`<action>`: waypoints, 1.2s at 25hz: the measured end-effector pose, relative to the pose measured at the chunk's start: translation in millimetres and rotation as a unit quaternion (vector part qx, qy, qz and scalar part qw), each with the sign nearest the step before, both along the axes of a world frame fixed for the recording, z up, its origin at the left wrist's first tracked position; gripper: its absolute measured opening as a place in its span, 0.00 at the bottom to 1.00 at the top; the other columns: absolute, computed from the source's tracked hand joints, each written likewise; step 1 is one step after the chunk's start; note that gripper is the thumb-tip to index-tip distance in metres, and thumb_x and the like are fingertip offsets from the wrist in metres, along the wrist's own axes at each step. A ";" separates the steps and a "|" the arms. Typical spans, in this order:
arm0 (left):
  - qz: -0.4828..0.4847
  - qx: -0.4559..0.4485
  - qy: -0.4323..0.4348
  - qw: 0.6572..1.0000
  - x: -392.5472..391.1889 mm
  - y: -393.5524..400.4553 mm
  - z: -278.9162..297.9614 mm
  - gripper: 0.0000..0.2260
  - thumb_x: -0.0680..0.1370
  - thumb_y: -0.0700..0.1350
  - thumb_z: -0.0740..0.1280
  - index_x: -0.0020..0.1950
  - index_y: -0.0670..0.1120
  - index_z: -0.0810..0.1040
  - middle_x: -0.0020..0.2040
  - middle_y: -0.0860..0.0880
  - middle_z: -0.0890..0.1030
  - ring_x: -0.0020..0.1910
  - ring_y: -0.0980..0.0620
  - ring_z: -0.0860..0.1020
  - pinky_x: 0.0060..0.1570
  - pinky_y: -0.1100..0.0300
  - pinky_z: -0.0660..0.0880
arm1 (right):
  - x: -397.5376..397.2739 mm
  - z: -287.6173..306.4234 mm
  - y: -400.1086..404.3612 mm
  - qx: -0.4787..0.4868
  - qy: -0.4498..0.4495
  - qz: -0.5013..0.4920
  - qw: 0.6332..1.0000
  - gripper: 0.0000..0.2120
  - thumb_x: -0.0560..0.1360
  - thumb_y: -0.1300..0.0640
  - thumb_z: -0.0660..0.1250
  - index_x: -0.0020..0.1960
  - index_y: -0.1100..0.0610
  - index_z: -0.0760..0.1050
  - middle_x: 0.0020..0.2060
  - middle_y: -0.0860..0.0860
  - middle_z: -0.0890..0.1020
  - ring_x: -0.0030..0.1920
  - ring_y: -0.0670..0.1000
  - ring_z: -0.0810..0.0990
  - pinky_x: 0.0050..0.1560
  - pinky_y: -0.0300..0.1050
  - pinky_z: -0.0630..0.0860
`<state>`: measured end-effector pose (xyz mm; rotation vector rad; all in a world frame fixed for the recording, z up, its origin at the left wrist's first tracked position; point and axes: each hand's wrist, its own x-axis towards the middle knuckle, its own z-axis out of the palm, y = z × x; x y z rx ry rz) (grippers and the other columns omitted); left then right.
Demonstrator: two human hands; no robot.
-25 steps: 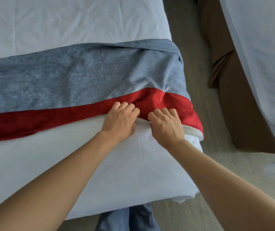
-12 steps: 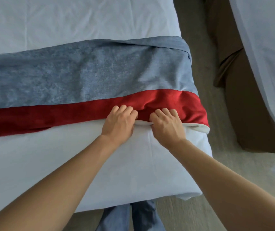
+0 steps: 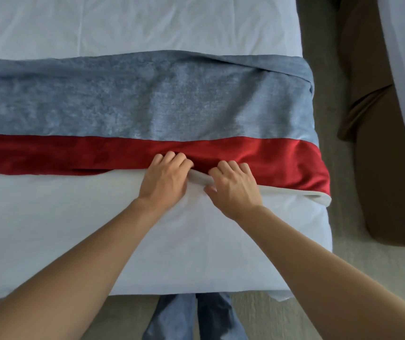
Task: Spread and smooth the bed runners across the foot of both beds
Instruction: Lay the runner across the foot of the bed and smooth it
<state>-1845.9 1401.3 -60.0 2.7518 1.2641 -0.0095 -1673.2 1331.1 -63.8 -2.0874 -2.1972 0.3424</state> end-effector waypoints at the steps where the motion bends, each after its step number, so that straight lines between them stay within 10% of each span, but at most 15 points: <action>1: 0.008 0.002 0.007 1.000 -7.2 4.1 -1.0 0.08 0.75 0.40 0.64 0.51 0.47 0.80 0.45 0.50 0.78 0.46 0.46 0.74 0.46 0.52 0.67 | -5.0 -2.6 2.7 0.001 0.005 -0.006 1.000 0.10 0.72 0.49 0.70 0.46 0.56 0.79 0.42 0.53 0.78 0.45 0.57 0.76 0.47 0.53 0.69; 30: -0.029 0.022 -0.067 0.997 -186.6 16.0 -9.8 0.07 0.77 0.40 0.61 0.46 0.48 0.78 0.41 0.50 0.75 0.41 0.46 0.73 0.41 0.51 0.67 | -188.2 10.1 36.0 0.028 -0.057 0.045 0.997 0.04 0.71 0.59 0.68 0.46 0.55 0.76 0.39 0.51 0.77 0.41 0.57 0.76 0.44 0.52 0.69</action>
